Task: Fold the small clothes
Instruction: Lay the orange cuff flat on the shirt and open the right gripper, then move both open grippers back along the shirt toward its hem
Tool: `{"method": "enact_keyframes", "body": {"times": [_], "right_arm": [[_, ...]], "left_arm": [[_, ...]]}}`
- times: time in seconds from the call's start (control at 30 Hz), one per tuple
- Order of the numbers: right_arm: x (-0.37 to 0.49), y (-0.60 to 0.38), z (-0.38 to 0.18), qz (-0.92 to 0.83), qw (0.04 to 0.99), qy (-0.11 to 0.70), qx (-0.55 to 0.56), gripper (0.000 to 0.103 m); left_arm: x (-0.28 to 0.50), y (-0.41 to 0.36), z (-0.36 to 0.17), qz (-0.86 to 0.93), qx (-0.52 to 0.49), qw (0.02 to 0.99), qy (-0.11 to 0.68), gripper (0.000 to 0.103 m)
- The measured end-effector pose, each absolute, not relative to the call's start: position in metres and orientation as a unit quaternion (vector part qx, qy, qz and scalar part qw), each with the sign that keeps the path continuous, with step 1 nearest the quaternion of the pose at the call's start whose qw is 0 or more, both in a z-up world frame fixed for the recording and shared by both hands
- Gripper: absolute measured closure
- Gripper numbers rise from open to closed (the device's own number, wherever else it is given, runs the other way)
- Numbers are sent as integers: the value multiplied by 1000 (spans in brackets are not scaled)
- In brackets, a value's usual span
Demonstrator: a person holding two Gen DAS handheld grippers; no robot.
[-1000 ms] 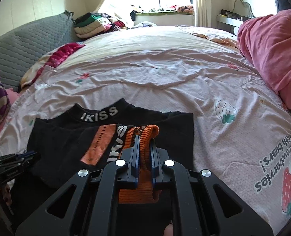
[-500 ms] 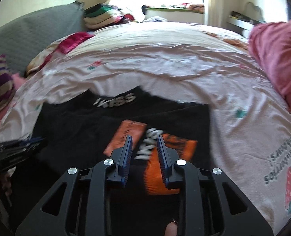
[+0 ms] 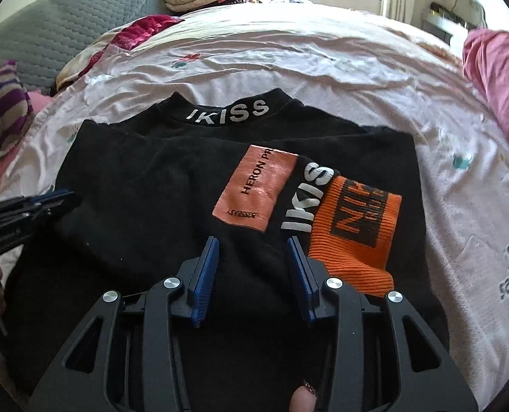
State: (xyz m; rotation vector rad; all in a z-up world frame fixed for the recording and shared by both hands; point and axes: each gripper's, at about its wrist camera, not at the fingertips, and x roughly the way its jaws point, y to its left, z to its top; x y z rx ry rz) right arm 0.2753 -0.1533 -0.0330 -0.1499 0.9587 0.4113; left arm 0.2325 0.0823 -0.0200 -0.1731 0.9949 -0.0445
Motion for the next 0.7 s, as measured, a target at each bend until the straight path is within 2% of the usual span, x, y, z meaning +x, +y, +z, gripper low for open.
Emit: {"method": "enact_keyframes", "body": {"times": [0.27,0.57,0.7], "right_arm": [[275,-161,-29,203,866,454,-46,61],[266,-168,-12,204,875,437,-41,54],[264,-171,-9,204,876,436,-31,38]], "left_arm": [[232,81,-20,-21,-80,875,477,89],[230,80,-15,-26,-83,875,476,86],[228,79,-12,-31,-85,875,476,82]]}}
